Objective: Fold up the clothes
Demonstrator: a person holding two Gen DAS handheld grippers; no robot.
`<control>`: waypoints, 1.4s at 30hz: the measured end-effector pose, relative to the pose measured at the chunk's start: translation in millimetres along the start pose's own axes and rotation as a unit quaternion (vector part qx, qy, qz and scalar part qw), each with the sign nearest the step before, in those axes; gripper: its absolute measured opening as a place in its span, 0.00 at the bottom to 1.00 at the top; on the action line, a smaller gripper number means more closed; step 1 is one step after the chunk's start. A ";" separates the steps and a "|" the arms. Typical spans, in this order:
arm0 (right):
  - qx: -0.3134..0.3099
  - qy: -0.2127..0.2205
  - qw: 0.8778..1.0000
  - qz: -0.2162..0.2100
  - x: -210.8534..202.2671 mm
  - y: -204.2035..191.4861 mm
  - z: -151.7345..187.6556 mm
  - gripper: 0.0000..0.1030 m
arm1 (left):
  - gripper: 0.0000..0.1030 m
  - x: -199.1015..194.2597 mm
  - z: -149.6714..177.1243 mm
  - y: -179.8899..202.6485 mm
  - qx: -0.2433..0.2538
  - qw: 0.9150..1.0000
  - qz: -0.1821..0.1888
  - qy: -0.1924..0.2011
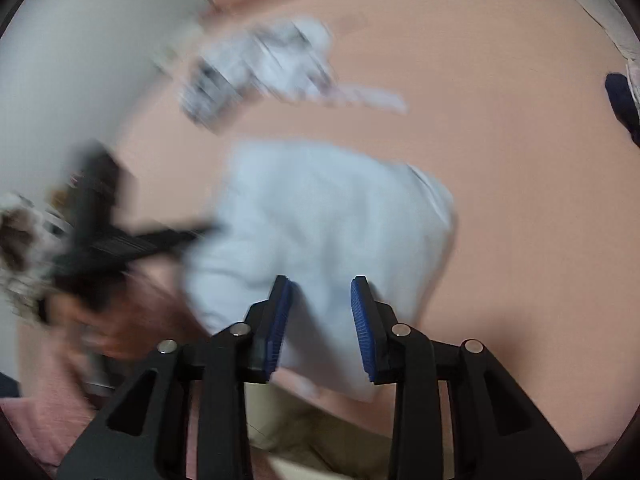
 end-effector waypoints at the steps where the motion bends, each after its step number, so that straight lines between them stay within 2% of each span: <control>1: 0.009 0.004 1.000 -0.004 -1.0 6.1 4.2 0.31 | 0.18 -6.5 -0.9 -2.3 -0.002 1.000 0.005 0.008; 2: 0.025 0.014 0.999 -0.019 -7.5 11.0 6.8 0.33 | 0.35 -13.0 -1.8 -4.7 -0.003 1.000 0.010 0.017; 3: 0.042 0.021 0.998 -0.033 -14.6 15.8 8.4 0.35 | 0.48 -19.6 -2.6 -6.8 -0.006 1.000 0.017 0.024; 4: 0.058 0.031 0.997 -0.040 -21.8 21.8 9.5 0.39 | 0.49 -25.9 -3.3 -8.5 -0.012 0.999 0.026 0.031; 5: 0.068 0.043 0.996 -0.040 -26.1 28.0 9.3 0.49 | 0.49 -29.9 -3.5 -10.1 -0.019 0.999 0.032 0.035; 7: 0.085 0.063 0.994 -0.035 -29.4 40.1 9.1 0.61 | 0.49 -30.3 -0.9 -13.2 -0.028 0.999 0.033 0.032; 10: 0.126 0.026 0.990 -0.062 -4.3 47.8 14.9 0.61 | 0.49 -4.1 16.4 -14.8 -0.032 0.999 0.016 -0.023; 12: 0.140 0.012 0.987 -0.083 13.6 47.2 19.7 0.61 | 0.46 6.5 25.4 -8.9 -0.025 0.999 0.016 -0.044; 13: 0.142 0.015 0.985 -0.092 14.9 46.2 20.1 0.57 | 0.43 8.2 26.8 -3.9 -0.013 0.999 0.008 -0.044; 14: 0.145 0.019 0.984 -0.103 14.2 45.0 20.0 0.36 | 0.38 8.5 27.6 0.9 -0.005 0.999 0.003 -0.042; 15: 0.147 0.023 0.982 -0.113 13.5 43.7 20.0 0.34 | 0.34 7.3 27.7 5.6 -0.002 0.999 0.000 -0.039; 17: 0.133 0.028 0.985 -0.104 3.7 43.7 17.5 0.18 | 0.31 7.6 31.1 18.0 0.009 0.999 0.006 -0.042; 23: 0.073 0.084 0.993 -0.029 -59.6 62.2 18.3 0.16 | 0.30 26.9 78.4 71.6 0.067 0.994 0.042 -0.080; 24: 0.062 0.084 0.994 -0.007 -66.6 70.7 24.5 0.17 | 0.31 33.2 87.2 79.1 0.071 0.992 0.044 -0.090; 26: 0.056 0.054 0.996 0.033 -62.5 91.8 43.4 0.20 | 0.34 34.4 88.7 91.9 0.083 0.991 0.043 -0.099; 27: 0.064 0.039 0.997 0.033 -60.1 102.4 52.8 0.20 | 0.35 33.2 87.1 98.4 0.090 0.990 0.043 -0.102; 28: 0.077 0.024 0.996 0.026 -58.0 112.8 61.9 0.20 | 0.35 27.5 82.4 102.6 0.100 0.990 0.039 -0.095; 29: 0.077 0.029 0.996 0.031 -64.4 117.8 61.3 0.20 | 0.36 16.5 74.0 104.3 0.115 0.990 0.030 -0.078; 32: 0.067 0.064 0.994 0.058 -92.6 127.0 49.8 0.20 | 0.36 -6.7 48.0 111.7 0.145 0.989 0.006 -0.030; 34: 0.038 0.093 0.991 0.087 -108.9 122.9 32.8 0.20 | 0.36 -7.7 39.7 113.4 0.146 0.989 0.010 -0.028; 35: 0.026 0.102 0.990 0.088 -113.6 117.0 26.2 0.20 | 0.36 -3.1 40.7 113.4 0.145 0.989 0.009 -0.037; 37: 0.007 0.103 0.993 0.062 -112.9 94.3 19.1 0.21 | 0.32 2.9 47.0 113.5 0.148 0.988 0.006 -0.044; 38: -0.004 0.099 0.994 0.044 -109.3 78.7 17.5 0.22 | 0.26 2.2 51.9 113.7 0.149 0.988 0.014 -0.042; 39: -0.015 0.093 0.995 0.032 -105.5 64.7 18.9 0.24 | 0.10 1.3 56.7 111.8 0.146 0.988 0.016 -0.037; 40: -0.024 0.088 0.996 0.024 -97.5 54.1 22.2 0.27 | 0.06 1.8 60.4 108.1 0.142 0.990 0.004 -0.024; 42: -0.037 0.079 0.996 0.019 -76.6 40.8 29.1 0.27 | 0.06 3.4 67.8 100.0 0.139 0.990 -0.014 -0.008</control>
Point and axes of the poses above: each gripper's, at about its wrist camera, not at the fingertips, and x roughly the way its jaws point, y to its right, z to its underside, the point moved 6 cm from there along x, roughly the way its jaws point, and after that the axes turned 8 degrees about y, right-handed, at the moved point
